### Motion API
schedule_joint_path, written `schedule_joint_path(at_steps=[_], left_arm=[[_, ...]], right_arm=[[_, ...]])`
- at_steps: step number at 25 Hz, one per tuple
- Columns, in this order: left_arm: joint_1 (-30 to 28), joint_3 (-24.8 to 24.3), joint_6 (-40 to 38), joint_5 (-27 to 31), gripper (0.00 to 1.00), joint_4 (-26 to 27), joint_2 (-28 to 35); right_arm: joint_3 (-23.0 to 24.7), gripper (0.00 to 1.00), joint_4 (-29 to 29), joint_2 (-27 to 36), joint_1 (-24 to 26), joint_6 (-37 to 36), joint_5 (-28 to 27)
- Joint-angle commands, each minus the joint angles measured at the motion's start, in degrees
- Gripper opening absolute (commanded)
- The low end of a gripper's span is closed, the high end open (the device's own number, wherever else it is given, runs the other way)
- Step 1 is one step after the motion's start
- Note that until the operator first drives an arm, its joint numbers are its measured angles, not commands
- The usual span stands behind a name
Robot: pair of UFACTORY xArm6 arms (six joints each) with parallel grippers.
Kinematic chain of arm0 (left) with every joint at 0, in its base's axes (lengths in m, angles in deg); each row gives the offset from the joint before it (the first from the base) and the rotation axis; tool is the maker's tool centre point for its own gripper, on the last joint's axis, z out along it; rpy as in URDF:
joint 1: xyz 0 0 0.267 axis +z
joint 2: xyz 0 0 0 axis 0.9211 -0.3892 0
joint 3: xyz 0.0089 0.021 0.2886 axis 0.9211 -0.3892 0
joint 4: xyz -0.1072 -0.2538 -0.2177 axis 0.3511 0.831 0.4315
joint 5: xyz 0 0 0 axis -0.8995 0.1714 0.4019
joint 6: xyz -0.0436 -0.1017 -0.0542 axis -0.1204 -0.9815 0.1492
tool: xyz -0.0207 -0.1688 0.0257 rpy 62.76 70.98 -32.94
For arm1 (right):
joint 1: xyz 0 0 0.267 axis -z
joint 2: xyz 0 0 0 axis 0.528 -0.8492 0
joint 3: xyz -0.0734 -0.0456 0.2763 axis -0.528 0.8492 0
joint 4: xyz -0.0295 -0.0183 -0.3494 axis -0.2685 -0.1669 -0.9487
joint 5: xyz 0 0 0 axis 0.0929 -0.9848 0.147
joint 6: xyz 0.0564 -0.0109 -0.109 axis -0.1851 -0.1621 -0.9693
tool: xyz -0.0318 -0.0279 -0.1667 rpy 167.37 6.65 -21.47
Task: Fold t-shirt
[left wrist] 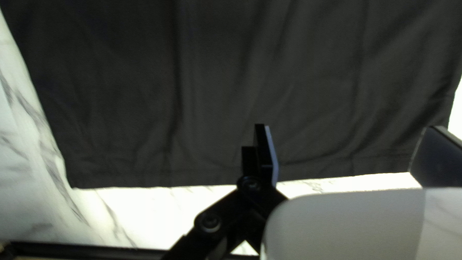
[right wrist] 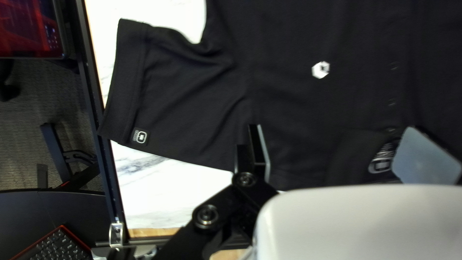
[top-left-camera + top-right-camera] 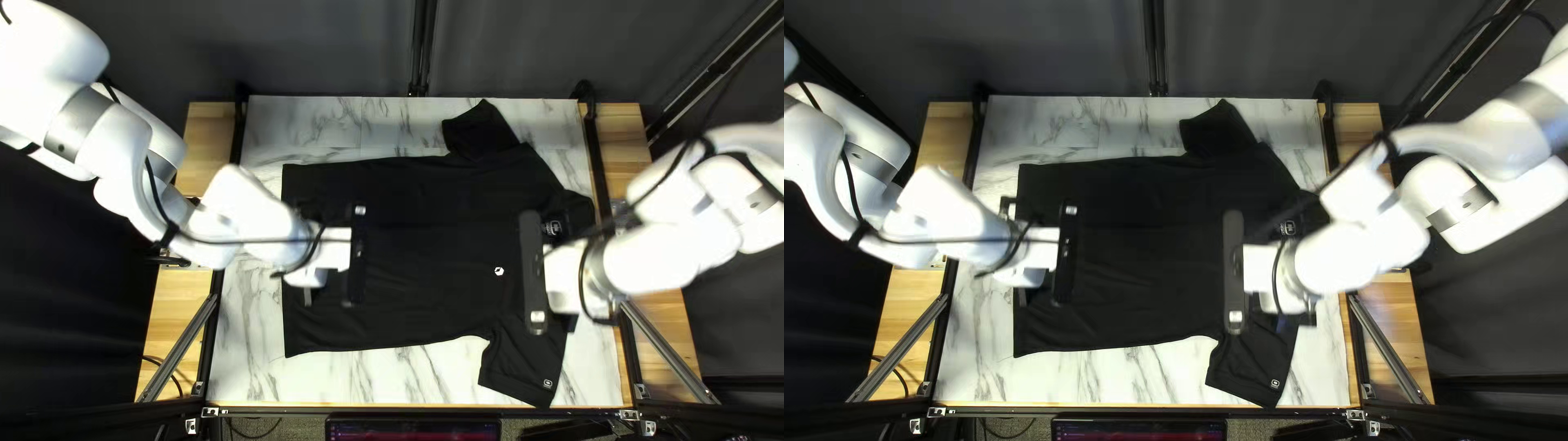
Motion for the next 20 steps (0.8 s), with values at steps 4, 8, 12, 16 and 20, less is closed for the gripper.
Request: schedule_joint_path(at_steps=[4, 8, 12, 16, 20], left_arm=[[-6.94, -0.05, -8.7, -1.75, 1.0, -1.06, -6.44], [-8.72, -2.32, -11.79, -4.46, 1.0, -0.84, -8.41], [-10.14, -2.64, -13.73, -5.21, 1.0, -0.07, -9.81], [-12.21, 0.36, -14.69, -4.14, 1.0, 0.78, -12.49], [-14.12, 3.86, -15.42, -4.0, 1.0, 1.39, -16.12]], right_arm=[[-1.5, 1.0, 0.12, -10.83, -4.5, 4.86, 7.68], [-4.05, 1.0, 1.71, -14.76, -6.93, 6.57, 7.5], [-8.38, 1.0, 3.11, -18.91, -10.13, 9.38, 5.33], [-12.86, 1.0, 3.53, -22.99, -13.14, 12.31, 3.94], [-14.74, 1.0, 3.49, -24.48, -15.01, 14.39, 3.14]])
